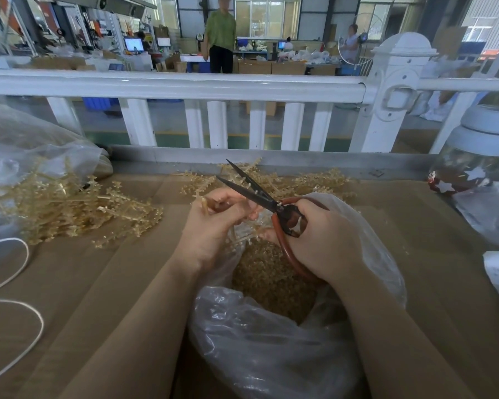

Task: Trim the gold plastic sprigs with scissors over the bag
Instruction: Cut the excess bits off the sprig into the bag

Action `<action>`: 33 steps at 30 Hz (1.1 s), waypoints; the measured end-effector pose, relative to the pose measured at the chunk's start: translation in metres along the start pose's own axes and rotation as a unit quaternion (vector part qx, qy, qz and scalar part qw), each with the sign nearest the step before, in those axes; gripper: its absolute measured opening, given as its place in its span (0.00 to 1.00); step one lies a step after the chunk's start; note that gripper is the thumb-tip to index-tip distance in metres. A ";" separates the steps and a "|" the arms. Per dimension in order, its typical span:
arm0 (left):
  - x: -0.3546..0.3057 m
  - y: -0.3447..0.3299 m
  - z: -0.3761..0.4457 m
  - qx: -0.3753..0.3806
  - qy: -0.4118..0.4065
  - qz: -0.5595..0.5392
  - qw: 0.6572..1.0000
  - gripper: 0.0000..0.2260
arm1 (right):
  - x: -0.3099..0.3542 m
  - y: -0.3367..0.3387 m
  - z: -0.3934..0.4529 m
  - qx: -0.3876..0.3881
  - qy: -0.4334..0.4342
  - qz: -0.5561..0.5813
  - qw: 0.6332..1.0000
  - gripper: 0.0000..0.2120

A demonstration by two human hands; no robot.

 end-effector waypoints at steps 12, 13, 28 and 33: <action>-0.002 -0.002 0.001 -0.020 -0.044 -0.018 0.999 0.05 | -0.001 0.000 -0.001 0.001 0.008 0.018 1.000 0.37; -0.002 -0.001 0.001 -0.020 -0.046 -0.004 0.999 0.05 | -0.001 -0.001 -0.001 0.002 0.009 0.013 1.000 0.35; -0.004 -0.004 -0.001 -0.005 -0.047 0.080 0.996 0.04 | -0.002 0.000 -0.002 -0.040 0.018 -0.017 0.999 0.36; -0.005 -0.004 0.000 -0.005 -0.046 0.064 0.997 0.04 | -0.003 -0.001 0.000 -0.032 0.016 -0.011 0.999 0.35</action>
Point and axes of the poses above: each hand's wrist, its own z-axis towards the middle knuckle, its own y-axis out of the back of the hand, x = y × z, the point moved 1 cm from there along z, towards the middle knuckle, and after that the axes turned 12 degrees about x, right-handed, at the moved point
